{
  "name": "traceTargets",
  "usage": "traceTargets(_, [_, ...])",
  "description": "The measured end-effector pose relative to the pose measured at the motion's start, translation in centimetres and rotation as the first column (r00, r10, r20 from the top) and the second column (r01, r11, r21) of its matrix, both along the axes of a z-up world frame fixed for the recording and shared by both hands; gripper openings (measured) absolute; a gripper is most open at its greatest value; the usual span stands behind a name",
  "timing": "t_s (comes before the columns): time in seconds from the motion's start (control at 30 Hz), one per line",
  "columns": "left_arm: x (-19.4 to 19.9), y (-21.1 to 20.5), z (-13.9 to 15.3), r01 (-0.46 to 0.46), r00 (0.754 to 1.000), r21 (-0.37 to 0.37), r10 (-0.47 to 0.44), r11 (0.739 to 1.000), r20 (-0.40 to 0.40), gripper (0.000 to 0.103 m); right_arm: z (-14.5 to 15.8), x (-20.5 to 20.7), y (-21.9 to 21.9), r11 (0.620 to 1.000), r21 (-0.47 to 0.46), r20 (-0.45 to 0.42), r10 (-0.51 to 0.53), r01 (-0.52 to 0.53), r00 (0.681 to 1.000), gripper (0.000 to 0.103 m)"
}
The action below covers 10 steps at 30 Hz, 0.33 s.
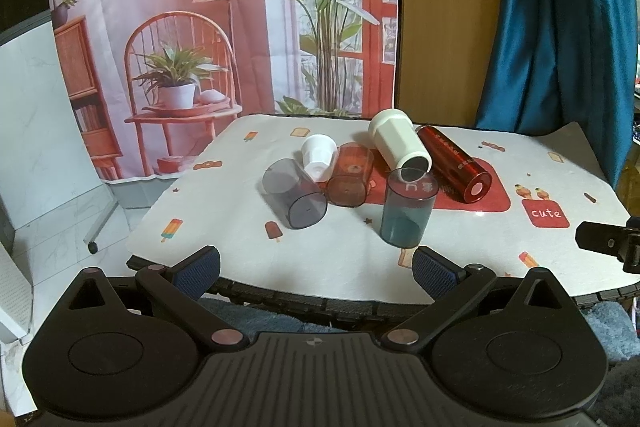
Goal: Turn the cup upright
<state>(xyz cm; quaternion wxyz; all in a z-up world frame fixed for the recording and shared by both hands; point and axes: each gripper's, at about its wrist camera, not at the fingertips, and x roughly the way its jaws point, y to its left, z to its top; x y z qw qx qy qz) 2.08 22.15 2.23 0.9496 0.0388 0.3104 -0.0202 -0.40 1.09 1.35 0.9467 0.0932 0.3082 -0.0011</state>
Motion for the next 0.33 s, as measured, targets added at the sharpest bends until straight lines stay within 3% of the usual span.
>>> traceTargets(0.33, [0.13,-0.01,-0.13,0.000,1.000,0.002,0.000,1.000,-0.004,0.103,-0.09,-0.01,0.04,1.000,0.001,-0.002,0.001,-0.001,1.000,0.103])
